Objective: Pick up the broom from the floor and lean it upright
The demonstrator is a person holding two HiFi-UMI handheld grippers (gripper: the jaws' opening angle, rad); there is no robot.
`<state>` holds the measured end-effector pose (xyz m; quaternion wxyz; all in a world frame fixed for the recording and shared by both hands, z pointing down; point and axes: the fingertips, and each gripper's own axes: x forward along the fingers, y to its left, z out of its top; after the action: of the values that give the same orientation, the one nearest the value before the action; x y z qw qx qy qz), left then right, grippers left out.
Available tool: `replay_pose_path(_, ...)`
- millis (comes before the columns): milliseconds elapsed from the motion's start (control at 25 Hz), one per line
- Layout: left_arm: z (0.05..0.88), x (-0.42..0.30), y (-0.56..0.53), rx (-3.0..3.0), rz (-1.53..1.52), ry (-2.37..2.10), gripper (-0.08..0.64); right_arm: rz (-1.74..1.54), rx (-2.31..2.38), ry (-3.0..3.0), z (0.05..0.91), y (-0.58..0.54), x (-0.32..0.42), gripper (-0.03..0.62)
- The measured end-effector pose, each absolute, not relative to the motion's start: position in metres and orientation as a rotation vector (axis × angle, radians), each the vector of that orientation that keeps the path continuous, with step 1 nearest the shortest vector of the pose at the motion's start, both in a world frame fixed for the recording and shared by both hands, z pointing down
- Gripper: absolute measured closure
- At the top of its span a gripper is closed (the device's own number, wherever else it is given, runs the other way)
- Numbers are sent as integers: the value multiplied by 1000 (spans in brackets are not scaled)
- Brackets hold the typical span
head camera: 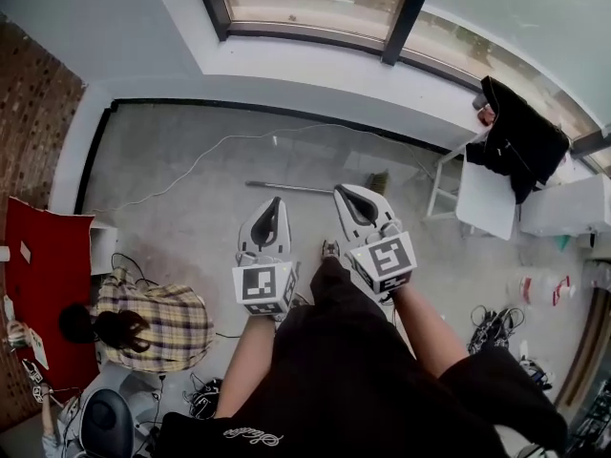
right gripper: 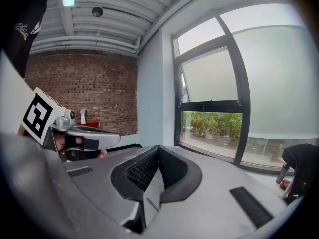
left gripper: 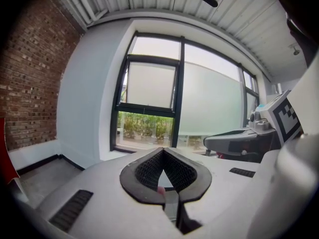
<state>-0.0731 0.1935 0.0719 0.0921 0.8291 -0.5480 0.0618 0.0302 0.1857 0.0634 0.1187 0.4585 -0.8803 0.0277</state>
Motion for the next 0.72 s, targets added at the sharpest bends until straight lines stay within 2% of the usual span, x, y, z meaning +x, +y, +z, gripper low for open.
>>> replay_pose_path(400, 122, -47, 81, 2388, 373, -1656, 555, 162, 1104, -2543, 135, 65, 54, 584)
replay_pose_path(720, 225, -71, 19, 2349, 540, -1544, 555, 238, 936, -2494, 255, 8, 29, 584)
